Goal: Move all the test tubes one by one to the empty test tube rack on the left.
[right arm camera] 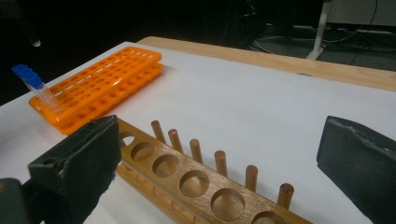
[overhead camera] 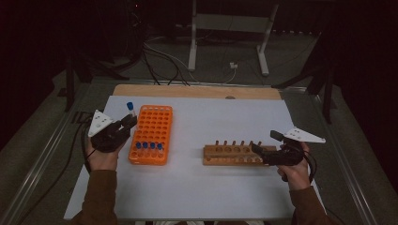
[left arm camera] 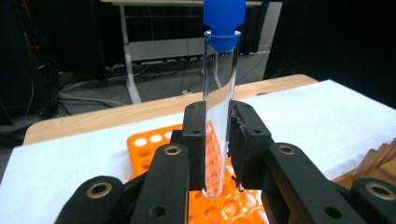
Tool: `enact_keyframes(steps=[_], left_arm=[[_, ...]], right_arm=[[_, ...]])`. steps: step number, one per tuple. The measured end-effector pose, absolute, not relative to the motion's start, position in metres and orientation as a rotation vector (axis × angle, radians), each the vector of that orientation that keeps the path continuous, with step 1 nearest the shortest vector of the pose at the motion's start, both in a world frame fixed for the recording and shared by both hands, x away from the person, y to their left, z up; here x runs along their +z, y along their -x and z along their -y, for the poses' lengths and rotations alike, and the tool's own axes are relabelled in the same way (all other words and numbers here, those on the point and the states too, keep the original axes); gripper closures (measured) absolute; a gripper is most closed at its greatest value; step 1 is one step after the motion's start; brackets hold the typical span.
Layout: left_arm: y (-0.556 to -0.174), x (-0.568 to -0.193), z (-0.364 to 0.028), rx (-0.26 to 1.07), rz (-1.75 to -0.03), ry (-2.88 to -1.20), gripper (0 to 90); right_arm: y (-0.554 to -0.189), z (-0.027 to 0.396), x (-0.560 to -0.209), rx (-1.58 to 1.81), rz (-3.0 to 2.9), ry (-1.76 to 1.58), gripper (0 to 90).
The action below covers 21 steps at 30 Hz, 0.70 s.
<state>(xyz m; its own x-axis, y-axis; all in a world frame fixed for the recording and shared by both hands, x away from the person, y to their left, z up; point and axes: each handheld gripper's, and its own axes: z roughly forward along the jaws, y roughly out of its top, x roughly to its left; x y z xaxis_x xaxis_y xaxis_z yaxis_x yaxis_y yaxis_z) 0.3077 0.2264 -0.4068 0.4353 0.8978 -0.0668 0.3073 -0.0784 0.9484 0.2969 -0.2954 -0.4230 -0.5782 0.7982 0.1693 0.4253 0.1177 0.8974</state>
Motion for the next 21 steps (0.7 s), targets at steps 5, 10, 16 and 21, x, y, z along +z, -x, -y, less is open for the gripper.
enact_keyframes(steps=[5,10,16,21], left_arm=[[-0.304,-0.419,-0.232,0.686,-1.104,-1.625,78.4],[-0.299,-0.433,-0.236,0.677,-1.127,-1.639,78.4],[-0.289,-0.448,-0.237,0.661,-1.134,-1.664,78.4],[-0.280,-0.460,-0.239,0.650,-1.144,-1.676,78.4]], right_arm=[[-0.297,0.295,-0.424,1.447,-2.051,-1.191,0.1],[-0.296,0.295,-0.424,1.452,-2.049,-1.187,0.1],[-0.296,0.294,-0.424,1.452,-2.052,-1.182,0.1],[-0.296,0.294,-0.425,1.452,-2.056,-1.181,0.1]])
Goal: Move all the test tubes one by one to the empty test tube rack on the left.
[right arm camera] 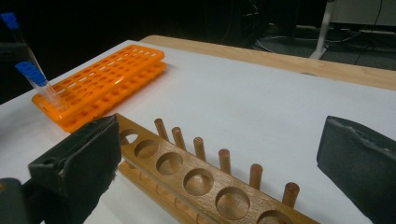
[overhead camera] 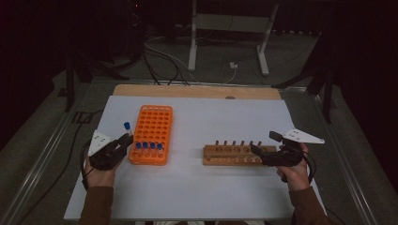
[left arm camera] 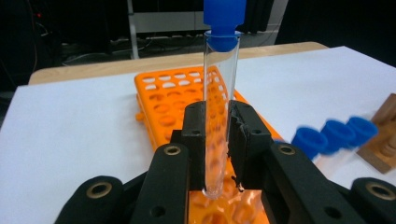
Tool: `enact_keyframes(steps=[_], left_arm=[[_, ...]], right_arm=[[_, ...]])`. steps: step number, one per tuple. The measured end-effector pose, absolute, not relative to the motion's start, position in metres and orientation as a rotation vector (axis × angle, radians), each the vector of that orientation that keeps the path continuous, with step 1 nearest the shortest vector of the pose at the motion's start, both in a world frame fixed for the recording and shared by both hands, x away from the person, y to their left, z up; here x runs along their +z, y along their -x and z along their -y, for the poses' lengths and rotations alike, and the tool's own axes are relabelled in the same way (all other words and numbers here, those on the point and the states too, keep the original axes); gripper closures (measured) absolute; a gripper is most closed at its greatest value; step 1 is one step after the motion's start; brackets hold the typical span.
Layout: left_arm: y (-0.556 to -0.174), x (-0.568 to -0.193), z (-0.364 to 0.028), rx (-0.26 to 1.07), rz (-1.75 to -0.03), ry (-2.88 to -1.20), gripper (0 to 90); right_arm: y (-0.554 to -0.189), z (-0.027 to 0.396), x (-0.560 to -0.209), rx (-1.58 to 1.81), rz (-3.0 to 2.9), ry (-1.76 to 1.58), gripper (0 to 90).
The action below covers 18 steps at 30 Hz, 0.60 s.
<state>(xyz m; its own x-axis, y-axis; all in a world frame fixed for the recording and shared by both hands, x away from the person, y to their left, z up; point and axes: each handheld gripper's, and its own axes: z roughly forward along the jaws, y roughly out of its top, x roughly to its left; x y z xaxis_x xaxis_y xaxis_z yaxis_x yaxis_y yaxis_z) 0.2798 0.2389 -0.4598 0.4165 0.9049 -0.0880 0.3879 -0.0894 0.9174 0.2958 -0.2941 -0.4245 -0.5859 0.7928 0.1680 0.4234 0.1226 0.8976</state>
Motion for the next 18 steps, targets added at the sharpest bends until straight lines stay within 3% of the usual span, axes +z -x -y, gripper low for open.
enact_keyframes(steps=[12,18], left_arm=[[-0.269,-0.481,-0.239,0.625,-1.166,-1.767,78.2],[-0.270,-0.488,-0.232,0.644,-1.161,-1.896,78.4]], right_arm=[[-0.294,0.295,-0.423,1.460,-2.048,-1.180,0.1],[-0.293,0.294,-0.424,1.462,-2.051,-1.173,0.1]])
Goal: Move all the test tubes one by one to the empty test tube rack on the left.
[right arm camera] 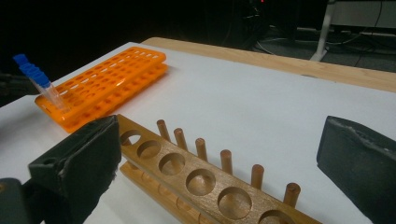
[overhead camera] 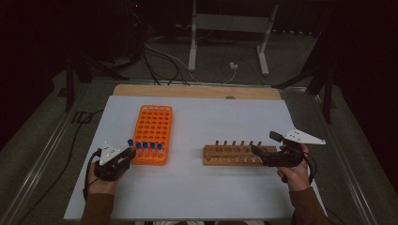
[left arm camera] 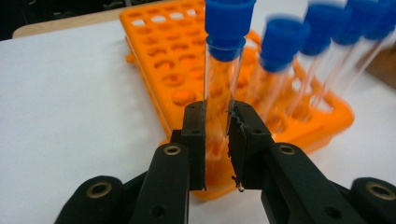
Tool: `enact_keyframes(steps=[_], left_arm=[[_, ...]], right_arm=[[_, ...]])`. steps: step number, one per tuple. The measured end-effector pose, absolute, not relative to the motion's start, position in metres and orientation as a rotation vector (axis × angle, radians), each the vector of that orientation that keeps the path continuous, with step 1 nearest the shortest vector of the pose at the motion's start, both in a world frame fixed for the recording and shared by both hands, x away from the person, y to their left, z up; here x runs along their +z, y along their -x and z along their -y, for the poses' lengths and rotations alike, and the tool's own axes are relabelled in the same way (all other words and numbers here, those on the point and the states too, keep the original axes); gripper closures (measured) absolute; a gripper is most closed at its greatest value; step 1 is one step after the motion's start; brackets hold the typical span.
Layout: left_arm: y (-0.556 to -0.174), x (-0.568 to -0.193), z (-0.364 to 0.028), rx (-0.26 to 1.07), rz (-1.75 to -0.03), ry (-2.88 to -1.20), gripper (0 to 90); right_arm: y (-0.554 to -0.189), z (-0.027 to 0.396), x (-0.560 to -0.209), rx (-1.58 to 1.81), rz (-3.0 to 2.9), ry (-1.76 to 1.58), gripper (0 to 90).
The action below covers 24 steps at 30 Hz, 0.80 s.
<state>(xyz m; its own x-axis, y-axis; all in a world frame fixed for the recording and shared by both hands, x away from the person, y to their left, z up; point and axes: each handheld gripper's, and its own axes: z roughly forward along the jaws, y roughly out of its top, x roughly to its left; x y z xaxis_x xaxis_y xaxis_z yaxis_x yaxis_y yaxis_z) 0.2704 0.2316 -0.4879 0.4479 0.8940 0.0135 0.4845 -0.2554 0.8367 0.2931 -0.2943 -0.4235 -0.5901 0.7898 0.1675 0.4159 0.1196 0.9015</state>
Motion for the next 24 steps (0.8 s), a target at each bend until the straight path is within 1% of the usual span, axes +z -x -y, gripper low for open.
enact_keyframes(steps=[2,6,7,8,9,12,13,17,19,21,24], left_arm=[[-0.270,-0.492,-0.230,0.642,-1.164,-1.925,78.4],[-0.269,-0.493,-0.234,0.611,-1.179,-1.894,77.1],[-0.268,-0.493,-0.236,0.588,-1.198,-1.869,71.9],[-0.267,-0.492,-0.238,0.579,-1.217,-1.844,62.3],[-0.264,-0.491,-0.241,0.576,-1.224,-1.817,56.3],[-0.254,-0.483,-0.247,0.587,-1.219,-1.726,41.7],[-0.251,-0.481,-0.248,0.595,-1.206,-1.700,38.3],[-0.236,-0.472,-0.247,0.629,-1.171,-1.620,19.4],[-0.230,-0.468,-0.246,0.648,-1.161,-1.595,12.8],[-0.227,-0.465,-0.246,0.652,-1.152,-1.582,2.6],[-0.226,-0.463,-0.247,0.661,-1.143,-1.567,0.8]], right_arm=[[-0.292,0.295,-0.424,1.465,-2.053,-1.175,0.1],[-0.290,0.295,-0.427,1.458,-2.056,-1.168,0.1],[-0.289,0.296,-0.428,1.440,-2.053,-1.163,0.1],[-0.286,0.296,-0.429,1.416,-2.052,-1.154,0.1],[-0.283,0.297,-0.430,1.409,-2.048,-1.147,0.1],[-0.274,0.301,-0.438,1.418,-2.039,-1.130,0.1],[-0.272,0.302,-0.442,1.410,-2.036,-1.126,0.1],[-0.261,0.305,-0.456,1.425,-2.025,-1.126,0.1],[-0.257,0.306,-0.459,1.440,-2.014,-1.114,0.1],[-0.255,0.306,-0.459,1.450,-1.996,-1.105,0.1],[-0.254,0.307,-0.459,1.467,-1.979,-1.081,0.1]])
